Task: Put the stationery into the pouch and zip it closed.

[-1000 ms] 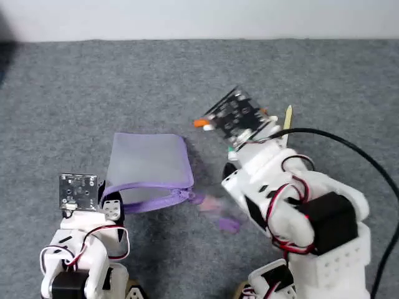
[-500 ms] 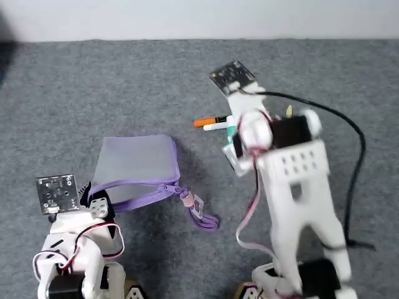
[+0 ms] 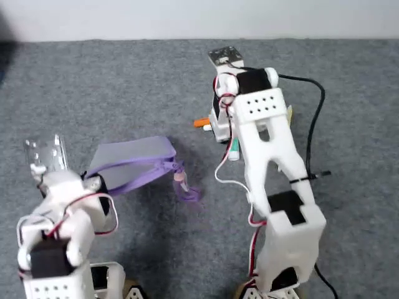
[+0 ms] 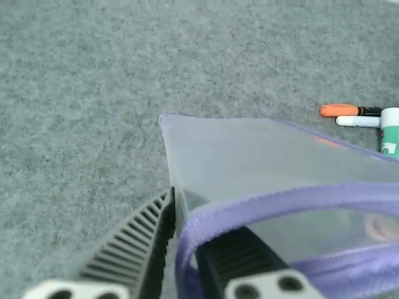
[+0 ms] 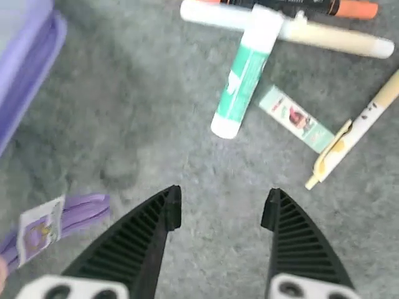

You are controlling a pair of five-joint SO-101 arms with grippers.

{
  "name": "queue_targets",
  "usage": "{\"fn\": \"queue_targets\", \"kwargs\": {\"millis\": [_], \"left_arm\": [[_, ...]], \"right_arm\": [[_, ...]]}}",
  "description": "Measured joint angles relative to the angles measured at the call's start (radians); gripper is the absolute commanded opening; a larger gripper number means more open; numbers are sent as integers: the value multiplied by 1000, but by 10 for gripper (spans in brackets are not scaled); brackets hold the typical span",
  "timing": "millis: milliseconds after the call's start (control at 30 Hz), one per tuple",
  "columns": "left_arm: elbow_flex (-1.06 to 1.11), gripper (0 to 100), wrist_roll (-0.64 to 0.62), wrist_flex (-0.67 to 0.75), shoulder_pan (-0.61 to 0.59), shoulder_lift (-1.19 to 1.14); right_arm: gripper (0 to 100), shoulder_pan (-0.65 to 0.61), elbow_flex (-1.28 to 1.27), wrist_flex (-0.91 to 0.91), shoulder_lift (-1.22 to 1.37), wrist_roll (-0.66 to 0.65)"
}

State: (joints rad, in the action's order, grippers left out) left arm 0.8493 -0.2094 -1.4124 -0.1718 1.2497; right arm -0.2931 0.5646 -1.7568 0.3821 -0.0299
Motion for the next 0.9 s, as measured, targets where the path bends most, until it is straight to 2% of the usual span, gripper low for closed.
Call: {"fn": "queue_targets", "kwargs": {"millis": [167,333,467,733,800,900], "left_arm": [[-109,11,-8,0,0,-141],[-164,11,-124,0,0,-218],[-172,11,-176,0,-2,-232],[-172,11,-187,0,-2,-232],[-172,11,-187,0,-2,-232],[-172,11,-187,0,-2,-232]], "right_arm": [[209,46,158,5,164,28],[209,57,330,8,321,18],[209,61,459,11,453,8],[206,69,689,49,732,3],[154,69,735,49,784,3],[0,66,790,49,824,-11]]}}
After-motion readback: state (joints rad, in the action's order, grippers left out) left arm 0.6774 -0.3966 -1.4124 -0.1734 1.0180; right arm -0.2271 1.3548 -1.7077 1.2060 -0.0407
